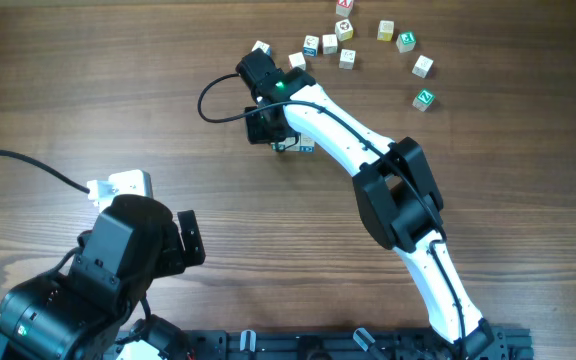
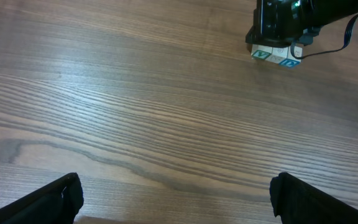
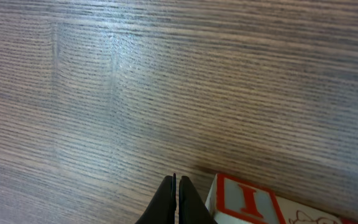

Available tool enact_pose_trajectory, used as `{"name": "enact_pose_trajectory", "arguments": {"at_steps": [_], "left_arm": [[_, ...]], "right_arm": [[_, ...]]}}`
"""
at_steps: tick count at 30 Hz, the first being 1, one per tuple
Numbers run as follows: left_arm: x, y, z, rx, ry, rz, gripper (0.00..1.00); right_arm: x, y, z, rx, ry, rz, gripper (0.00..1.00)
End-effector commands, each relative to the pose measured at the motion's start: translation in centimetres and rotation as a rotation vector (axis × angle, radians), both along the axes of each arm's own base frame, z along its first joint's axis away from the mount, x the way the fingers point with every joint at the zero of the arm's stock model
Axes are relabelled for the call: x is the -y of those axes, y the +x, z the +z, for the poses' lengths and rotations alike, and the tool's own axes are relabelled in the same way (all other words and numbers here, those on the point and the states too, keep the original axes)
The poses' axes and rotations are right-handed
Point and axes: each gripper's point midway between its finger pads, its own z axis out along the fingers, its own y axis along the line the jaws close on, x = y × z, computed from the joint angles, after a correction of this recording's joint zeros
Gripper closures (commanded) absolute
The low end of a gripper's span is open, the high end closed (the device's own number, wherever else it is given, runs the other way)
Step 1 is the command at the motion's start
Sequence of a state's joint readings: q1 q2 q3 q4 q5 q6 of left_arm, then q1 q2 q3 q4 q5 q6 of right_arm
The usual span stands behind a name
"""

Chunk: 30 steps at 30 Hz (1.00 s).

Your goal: Form a horizontal line

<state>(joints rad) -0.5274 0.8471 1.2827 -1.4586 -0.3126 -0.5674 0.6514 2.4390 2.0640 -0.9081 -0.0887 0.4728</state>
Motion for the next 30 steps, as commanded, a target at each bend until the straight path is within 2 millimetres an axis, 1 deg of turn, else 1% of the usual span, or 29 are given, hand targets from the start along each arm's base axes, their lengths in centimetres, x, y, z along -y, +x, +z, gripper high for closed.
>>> {"name": "enact_pose_trajectory", "arguments": {"at_steps": [1, 11, 14, 16, 19, 22, 24, 27, 29, 30], "left_arm": [[0.0, 0.0, -0.1, -0.002, -0.014, 0.017, 0.0], [0.0, 0.0, -0.1, -0.002, -0.014, 0.017, 0.0], [0.0, 0.0, -0.1, -0.002, -0.014, 0.017, 0.0], [0.0, 0.0, -0.1, -0.001, -0.014, 0.017, 0.0], [0.0, 0.0, -0.1, -0.002, -0.014, 0.017, 0.0], [0.0, 0.0, -0.1, -0.002, -0.014, 0.017, 0.0], [0.0, 0.0, -0.1, -0.002, -0.014, 0.017, 0.0], [0.0, 0.0, -0.1, -0.002, -0.014, 0.017, 0.0], [0.0, 0.0, -0.1, -0.002, -0.014, 0.017, 0.0], [0.0, 0.0, -0.1, -0.002, -0.014, 0.017, 0.0]], "right_arm": [[-0.2, 0.4, -0.2, 0.019, -0.007, 0.016, 0.96], [0.4, -0.4, -0.5, -0.016, -0.031, 0.005, 0.95], [0.1, -0.3, -0.4, -0.012, -0.02, 0.012, 0.95], [-0.5, -0.1, -0.2, -0.005, 0.01, 0.038, 0.96], [-1.3, 0.5, 1.1, 0.021, 0.046, 0.039, 0.95], [-1.8, 1.4, 3.8, 0.068, 0.076, 0.033, 0.95], [-0.7, 2.1, 5.7, 0.109, 0.05, -0.042, 0.95], [2.3, 3.0, 8.9, 0.174, -0.011, -0.169, 0.95], [4.7, 3.2, 10.5, 0.189, -0.049, -0.261, 0.95], [5.6, 3.2, 10.9, 0.186, -0.063, -0.298, 0.95]]}}
